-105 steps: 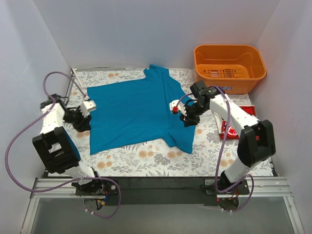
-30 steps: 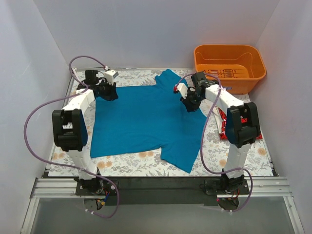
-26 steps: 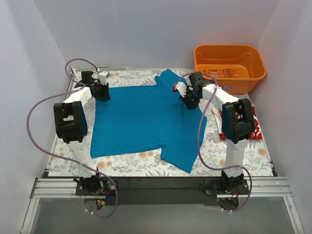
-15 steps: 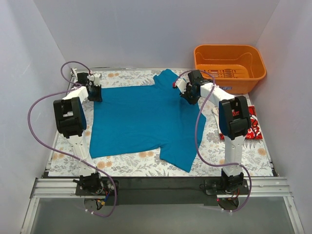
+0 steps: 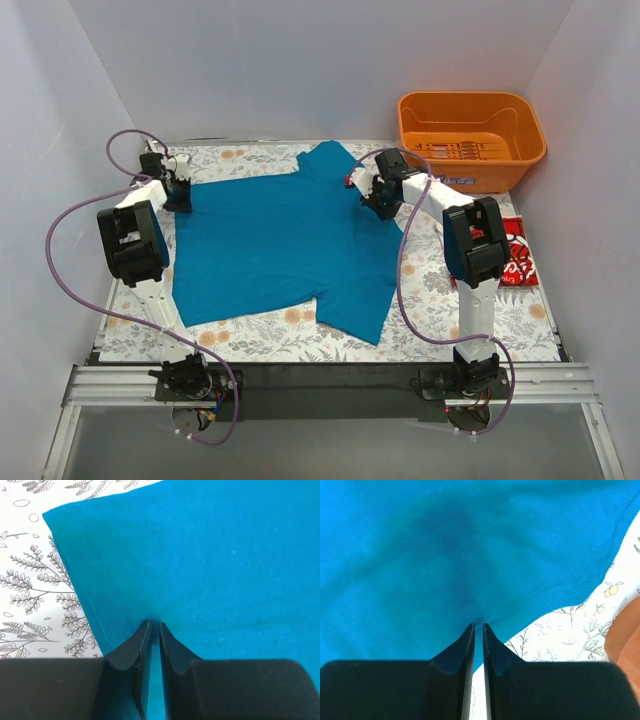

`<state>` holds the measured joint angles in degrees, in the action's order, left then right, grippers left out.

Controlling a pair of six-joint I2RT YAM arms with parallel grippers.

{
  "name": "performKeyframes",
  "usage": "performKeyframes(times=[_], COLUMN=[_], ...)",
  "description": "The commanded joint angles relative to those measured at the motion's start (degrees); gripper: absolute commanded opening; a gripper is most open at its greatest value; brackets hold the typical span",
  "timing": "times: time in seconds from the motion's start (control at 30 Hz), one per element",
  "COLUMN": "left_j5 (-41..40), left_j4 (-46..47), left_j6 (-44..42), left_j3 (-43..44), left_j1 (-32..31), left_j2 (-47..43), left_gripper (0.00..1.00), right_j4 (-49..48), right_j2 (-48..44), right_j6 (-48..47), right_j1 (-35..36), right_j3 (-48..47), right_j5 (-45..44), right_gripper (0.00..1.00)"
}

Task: Fold and stack the t-shirts
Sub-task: Flatten the tshirt out

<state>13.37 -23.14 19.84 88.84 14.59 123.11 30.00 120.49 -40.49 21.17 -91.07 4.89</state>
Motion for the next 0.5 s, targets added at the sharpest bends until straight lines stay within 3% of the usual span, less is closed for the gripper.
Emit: performKeyframes(times=[0.0, 0.47], left_j5=[-3.6, 0.3], left_j4=[-4.3, -6.7], left_j6=[-1.9, -4.3], left_j3=[0.9, -1.2], left_j1=[1.4, 1.8], left_j2=[-0.1, -3.5], left_gripper=[0.11, 0.11], right_j4=[0.8, 3.5], right_j2=[0.5, -5.5], right_j6=[0.0, -1.3], right_j1=[0.4, 0.4], right_j3=[-1.7, 8.8], right_j5=[1.1, -1.5], right_gripper=[0.16, 0.11])
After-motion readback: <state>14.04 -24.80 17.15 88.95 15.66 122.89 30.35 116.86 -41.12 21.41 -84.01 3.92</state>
